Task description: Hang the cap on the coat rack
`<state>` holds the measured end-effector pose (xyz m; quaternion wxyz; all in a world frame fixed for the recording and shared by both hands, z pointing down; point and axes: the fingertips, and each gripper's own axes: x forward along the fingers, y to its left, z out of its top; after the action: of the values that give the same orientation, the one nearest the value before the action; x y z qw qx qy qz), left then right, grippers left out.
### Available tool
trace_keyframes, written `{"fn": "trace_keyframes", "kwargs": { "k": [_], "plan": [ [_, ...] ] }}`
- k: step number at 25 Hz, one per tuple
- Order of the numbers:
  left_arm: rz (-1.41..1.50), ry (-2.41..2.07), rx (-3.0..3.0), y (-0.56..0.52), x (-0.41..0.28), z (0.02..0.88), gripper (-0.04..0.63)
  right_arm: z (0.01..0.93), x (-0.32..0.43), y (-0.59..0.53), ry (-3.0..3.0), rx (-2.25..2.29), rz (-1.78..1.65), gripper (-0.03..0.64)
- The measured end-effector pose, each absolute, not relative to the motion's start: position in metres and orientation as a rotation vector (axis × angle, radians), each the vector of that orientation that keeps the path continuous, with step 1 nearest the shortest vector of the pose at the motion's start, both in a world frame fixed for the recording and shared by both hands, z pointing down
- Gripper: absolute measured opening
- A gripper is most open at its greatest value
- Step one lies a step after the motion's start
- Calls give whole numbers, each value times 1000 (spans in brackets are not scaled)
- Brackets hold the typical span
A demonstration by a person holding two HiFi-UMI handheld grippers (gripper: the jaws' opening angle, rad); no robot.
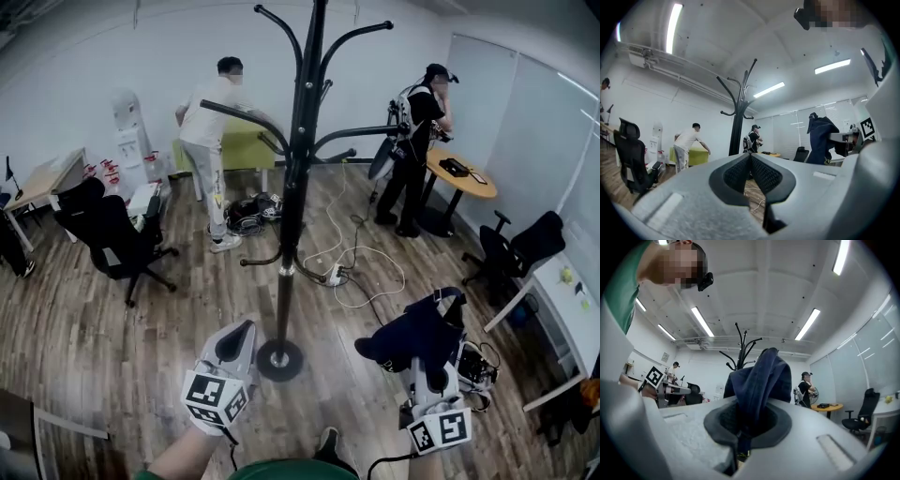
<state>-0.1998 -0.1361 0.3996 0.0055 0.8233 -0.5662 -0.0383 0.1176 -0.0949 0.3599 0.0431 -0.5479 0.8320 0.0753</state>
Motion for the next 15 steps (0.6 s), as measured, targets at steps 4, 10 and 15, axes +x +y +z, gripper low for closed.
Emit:
{"fn": "trace_keyframes", "kwargs": {
  "k": [4,10,15],
  "plan": [
    [-124,-1842,2550,-161,-180,388,14,351,135,-142,2585,-1586,248,11],
    [-113,-1949,2477,-195,-155,382,14,338,159,-209,2643,-1457,281,11],
    [-93,-2059,2412,-210,-144,374,14,328,177,-259,2668,-1350,298,11]
  ]
}}
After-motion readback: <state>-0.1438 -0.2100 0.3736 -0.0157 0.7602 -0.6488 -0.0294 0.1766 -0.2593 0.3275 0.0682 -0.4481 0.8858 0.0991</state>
